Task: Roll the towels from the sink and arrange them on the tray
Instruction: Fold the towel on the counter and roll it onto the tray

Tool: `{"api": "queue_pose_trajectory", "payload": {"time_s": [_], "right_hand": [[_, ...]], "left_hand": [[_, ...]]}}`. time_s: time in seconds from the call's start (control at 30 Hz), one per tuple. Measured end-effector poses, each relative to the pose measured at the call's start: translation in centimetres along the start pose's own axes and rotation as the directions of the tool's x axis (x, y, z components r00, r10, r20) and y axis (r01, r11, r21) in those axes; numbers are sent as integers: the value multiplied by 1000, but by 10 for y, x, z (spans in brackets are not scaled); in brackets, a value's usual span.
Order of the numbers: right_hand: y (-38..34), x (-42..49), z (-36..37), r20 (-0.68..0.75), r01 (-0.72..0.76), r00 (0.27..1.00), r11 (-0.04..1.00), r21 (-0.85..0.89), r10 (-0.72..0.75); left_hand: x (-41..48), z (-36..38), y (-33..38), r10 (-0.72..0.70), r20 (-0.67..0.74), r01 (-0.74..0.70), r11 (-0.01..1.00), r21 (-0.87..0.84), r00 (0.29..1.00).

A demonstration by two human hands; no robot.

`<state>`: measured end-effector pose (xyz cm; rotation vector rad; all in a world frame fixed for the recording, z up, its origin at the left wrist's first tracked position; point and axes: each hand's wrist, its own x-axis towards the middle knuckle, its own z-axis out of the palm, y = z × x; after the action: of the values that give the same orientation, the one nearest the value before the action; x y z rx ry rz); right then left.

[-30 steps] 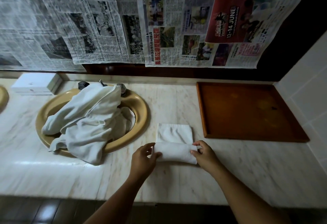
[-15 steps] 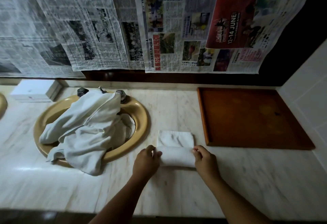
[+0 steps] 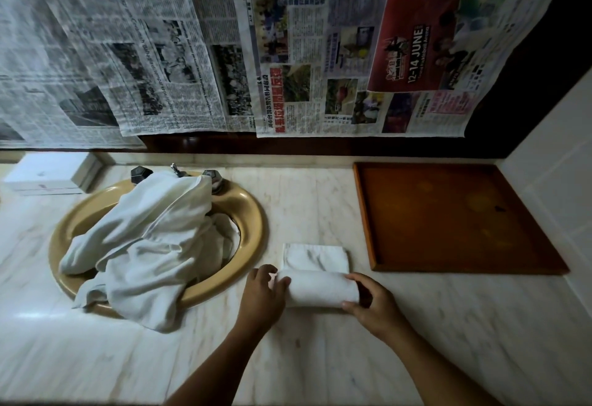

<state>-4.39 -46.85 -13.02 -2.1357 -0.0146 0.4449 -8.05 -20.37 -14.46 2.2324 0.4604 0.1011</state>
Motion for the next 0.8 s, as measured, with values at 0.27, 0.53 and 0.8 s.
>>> {"api": "queue_pose_trajectory", "payload": {"time_s": [0.27, 0.53, 0.8], "right_hand": [[-6, 6, 3, -5, -66, 998, 996, 55, 66], [-19, 25, -8, 95, -168, 982, 986, 16, 166], [-35, 42, 1, 83, -333, 940, 943, 20, 331]], "left_hand": [[-10, -16, 1, 509, 105, -520, 836, 175, 854], [11, -18, -3, 513, 187, -546, 800, 248, 837], [34, -9, 5, 469, 181, -502, 822, 268, 864]]}}
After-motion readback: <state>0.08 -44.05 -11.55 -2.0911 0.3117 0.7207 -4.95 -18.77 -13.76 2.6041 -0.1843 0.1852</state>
